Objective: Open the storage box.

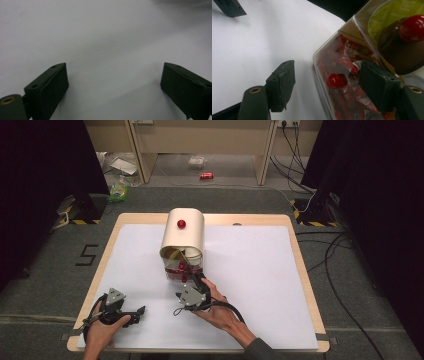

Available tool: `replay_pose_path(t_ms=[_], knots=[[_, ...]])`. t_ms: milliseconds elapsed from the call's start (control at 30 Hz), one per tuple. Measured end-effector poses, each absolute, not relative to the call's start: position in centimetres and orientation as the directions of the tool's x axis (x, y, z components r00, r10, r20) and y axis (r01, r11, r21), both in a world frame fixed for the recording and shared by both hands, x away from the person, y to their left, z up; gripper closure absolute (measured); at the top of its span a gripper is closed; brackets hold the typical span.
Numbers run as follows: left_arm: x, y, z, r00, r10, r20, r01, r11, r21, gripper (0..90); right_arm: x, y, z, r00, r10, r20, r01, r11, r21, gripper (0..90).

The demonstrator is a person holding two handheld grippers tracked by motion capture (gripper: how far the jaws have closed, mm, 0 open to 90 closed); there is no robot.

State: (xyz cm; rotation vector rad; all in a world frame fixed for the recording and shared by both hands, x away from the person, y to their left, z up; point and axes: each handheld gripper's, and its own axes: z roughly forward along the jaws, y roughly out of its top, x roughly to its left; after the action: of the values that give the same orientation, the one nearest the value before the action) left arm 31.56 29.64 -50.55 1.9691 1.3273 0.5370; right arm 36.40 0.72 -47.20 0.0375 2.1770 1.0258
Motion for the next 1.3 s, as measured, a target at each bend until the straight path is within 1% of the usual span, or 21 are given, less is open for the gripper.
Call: replay_pose_path(t_ms=[167, 233, 433, 667, 1067, 1300], knots=[[31.6, 29.6, -50.6, 0.390, 0.920, -0.041, 0.633, -0.236, 0.737, 6.9, 36.7, 0.7, -47.1, -0.731, 0.326, -0.600, -0.259, 0.680, 0.686, 29.2], [31.6, 29.6, -50.6, 0.391, 0.920, -0.040, 0.633, -0.237, 0.737, 6.9, 36.8, 0.7, -47.1, -0.735, 0.318, -0.598, -0.258, 0.685, 0.681, 29.8], [31.6, 29.6, -50.6, 0.390, 0.920, -0.041, 0.633, -0.236, 0.737, 6.9, 37.1, 0.8, -47.5, -0.741, 0.312, -0.594, -0.251, 0.692, 0.676, 26.9], [31.5, 29.6, -50.6, 0.390, 0.920, -0.041, 0.633, -0.236, 0.737, 6.9, 37.2, 0.7, -47.4, -0.758, 0.310, -0.574, -0.242, 0.683, 0.689, 26.5], [31.5, 29.6, -50.6, 0.390, 0.920, -0.042, 0.633, -0.234, 0.738, 6.9, 36.3, 0.2, -46.5, -0.819, 0.289, -0.496, -0.202, 0.664, 0.720, 28.0], [31.5, 29.6, -50.6, 0.390, 0.920, -0.042, 0.633, -0.235, 0.738, 6.9, 35.7, -0.3, -45.8, -0.863, 0.278, -0.422, -0.162, 0.639, 0.752, 32.9]])
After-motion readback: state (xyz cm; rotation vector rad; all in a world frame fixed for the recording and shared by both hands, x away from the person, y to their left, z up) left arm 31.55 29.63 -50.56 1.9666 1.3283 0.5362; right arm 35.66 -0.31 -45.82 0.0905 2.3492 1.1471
